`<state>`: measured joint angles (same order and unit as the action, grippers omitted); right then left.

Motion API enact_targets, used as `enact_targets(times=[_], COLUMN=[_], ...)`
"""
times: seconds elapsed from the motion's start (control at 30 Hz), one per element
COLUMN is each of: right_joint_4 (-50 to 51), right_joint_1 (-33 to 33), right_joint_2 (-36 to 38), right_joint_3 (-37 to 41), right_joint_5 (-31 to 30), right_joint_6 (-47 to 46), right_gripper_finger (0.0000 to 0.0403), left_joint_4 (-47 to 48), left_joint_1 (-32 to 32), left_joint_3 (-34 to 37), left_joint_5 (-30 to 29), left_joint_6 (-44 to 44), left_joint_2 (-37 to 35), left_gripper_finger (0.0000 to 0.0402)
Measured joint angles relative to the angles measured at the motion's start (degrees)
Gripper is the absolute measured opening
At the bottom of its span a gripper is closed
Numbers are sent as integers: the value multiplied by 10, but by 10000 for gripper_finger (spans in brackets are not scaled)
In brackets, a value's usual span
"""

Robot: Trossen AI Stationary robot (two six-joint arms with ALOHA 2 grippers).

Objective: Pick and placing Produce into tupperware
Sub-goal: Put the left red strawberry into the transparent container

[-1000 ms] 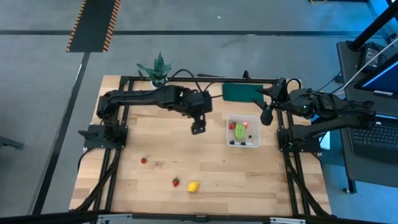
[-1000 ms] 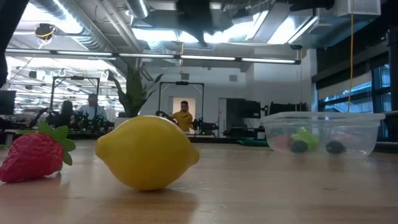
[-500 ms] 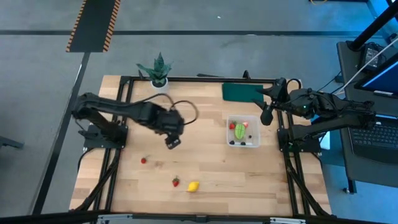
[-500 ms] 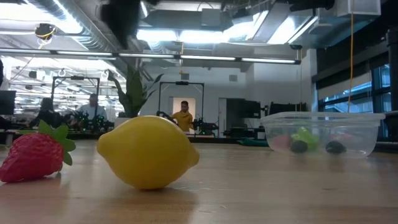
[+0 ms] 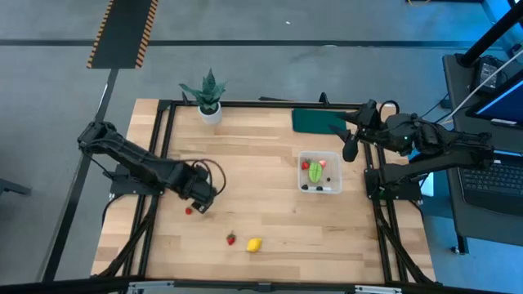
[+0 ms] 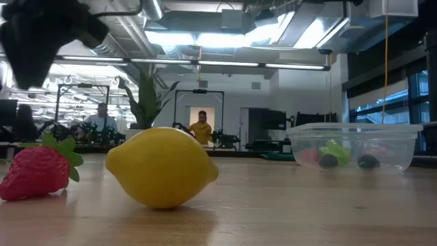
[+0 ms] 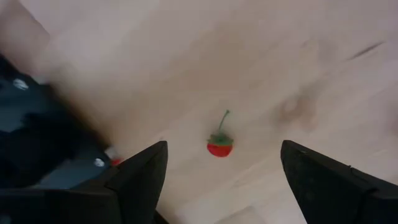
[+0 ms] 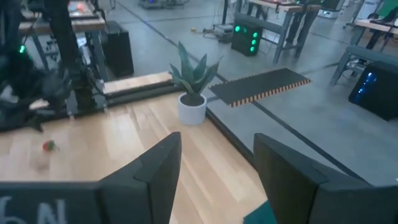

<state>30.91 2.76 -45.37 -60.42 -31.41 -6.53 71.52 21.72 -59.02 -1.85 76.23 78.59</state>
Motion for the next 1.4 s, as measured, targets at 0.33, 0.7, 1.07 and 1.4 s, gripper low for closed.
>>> enact_targets(times=[0.33, 0.7, 1.07, 1.4], right_joint_4=[1, -13, -15, -24], right_joint_1=[0, 0, 0, 0], right_joint_2=[0, -17, -44, -44], right_joint_3=[0, 0, 0, 0], right_joint_5=[0, 0, 0, 0], right_joint_6=[-37, -36, -37, -36], right_gripper_finger=[204, 204, 204, 204], left_joint_4=[-133, -235, -292, -294], left_joint_1=[57, 105, 111, 111], left_joint_3=[99, 171, 237, 234], left_joint_5=[18, 57, 37, 32], left_joint_6=[61, 133, 144, 148], left_joint_2=[0, 0, 0, 0], left_gripper_finger=[303, 303, 303, 303])
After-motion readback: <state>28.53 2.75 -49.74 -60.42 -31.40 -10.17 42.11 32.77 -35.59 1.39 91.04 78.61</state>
